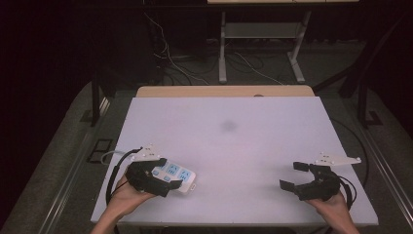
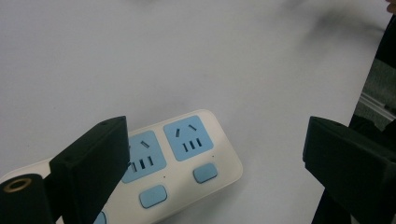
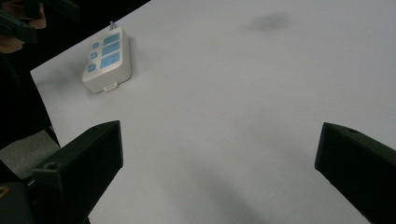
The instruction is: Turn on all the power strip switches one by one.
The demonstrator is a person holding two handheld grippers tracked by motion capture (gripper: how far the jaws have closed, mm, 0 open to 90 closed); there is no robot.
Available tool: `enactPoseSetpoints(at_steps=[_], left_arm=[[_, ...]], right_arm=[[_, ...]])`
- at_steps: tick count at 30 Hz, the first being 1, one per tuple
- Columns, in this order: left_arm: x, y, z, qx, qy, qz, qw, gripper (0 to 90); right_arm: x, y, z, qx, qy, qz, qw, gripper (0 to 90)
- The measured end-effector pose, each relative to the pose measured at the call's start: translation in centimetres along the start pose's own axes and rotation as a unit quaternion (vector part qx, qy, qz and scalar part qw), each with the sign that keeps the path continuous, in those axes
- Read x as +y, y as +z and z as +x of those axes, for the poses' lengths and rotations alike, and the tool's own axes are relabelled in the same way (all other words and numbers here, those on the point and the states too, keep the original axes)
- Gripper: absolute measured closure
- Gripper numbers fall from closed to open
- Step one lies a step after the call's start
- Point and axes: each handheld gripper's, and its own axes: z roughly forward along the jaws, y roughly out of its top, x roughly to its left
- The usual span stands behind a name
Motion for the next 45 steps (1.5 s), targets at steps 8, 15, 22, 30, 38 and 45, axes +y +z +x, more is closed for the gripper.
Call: enactPoseSetpoints(at_steps=[8, 15, 22, 30, 38, 45], left_arm=[[0.3, 0.7, -0.2, -0.01, 0.016, 0.027, 0.9995, 11.0], [0.1, 1.3, -0.3, -0.015, 0.031, 0.048, 0.9982, 18.2], [0.1, 1.4, -0.3, 0.001, 0.041, 0.054, 0.9977, 42.5], [0.1, 1.8, 0.2, 0.001, 0.034, 0.068, 0.9971, 86.3], [-0.1, 2.5, 0.2, -0.004, 0.038, 0.085, 0.9956, 89.0], [-0.3, 2.9, 0.4, -0.01, 0.034, 0.095, 0.9948, 89.0]], right_arm=[[0.0, 0.0, 0.0, 0.001, 0.0, 0.001, 1.0, 0.7], [0.0, 0.1, 0.0, 0.001, -0.001, 0.004, 1.0, 0.8], [-0.1, 0.2, 0.0, 0.001, -0.002, 0.01, 0.9999, 0.8], [-0.1, 0.1, 0.0, -0.003, -0.001, 0.006, 1.0, 0.7], [-0.1, 0.2, 0.0, -0.003, -0.002, 0.008, 1.0, 0.8], [-0.1, 0.2, 0.0, -0.003, -0.003, 0.008, 1.0, 0.7]])
